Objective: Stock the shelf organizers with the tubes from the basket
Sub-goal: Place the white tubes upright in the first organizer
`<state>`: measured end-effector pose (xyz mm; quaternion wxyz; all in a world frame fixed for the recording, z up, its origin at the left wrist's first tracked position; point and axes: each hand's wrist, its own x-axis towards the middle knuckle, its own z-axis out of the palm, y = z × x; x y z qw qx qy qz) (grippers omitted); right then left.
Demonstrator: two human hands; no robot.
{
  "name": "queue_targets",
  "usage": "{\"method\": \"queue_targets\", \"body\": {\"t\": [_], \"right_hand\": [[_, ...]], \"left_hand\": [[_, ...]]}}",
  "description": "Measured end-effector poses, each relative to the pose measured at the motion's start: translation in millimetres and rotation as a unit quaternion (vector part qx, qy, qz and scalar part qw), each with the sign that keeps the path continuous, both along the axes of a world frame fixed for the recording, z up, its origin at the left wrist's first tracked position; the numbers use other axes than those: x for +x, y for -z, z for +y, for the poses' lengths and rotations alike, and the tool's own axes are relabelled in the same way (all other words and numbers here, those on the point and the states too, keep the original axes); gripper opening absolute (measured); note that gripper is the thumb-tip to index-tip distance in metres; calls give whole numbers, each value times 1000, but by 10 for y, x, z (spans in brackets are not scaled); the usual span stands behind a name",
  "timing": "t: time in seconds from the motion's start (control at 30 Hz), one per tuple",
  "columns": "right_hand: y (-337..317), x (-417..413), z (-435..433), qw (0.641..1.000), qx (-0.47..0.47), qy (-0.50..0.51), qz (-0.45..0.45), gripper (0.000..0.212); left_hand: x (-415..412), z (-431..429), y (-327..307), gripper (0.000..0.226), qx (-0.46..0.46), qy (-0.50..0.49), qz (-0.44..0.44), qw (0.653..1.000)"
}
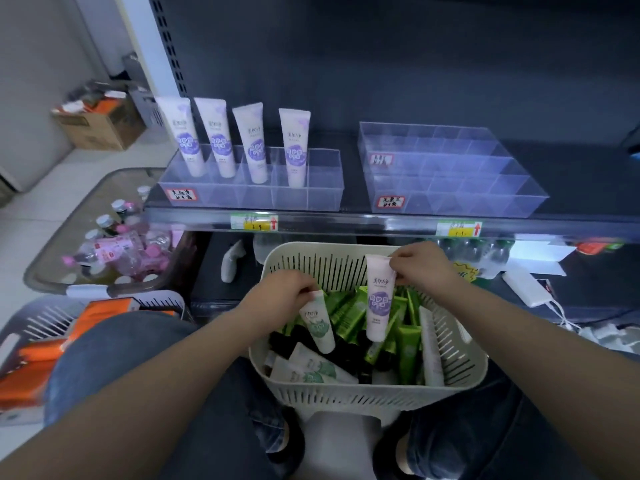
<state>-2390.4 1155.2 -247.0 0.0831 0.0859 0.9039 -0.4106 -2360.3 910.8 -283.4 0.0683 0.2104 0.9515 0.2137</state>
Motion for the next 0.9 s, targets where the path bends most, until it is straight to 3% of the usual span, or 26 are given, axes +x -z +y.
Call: {"method": "queue_targets", "body": {"t": [0.33,0.67,0.9], "right_hand": [[-623,-340,-346,990,-130,13,51,26],[-1263,-839,-627,979,-161,-32,119,24],[-1522,-1281,-718,973,-167,-8,158,26]], "left_hand": [[-218,-503,-860,19,51,-54,124,989],[-520,-1088,-1571,18,59,-114,225,966],[-805,-1432,-1981,19,36,-153,296,942]]}}
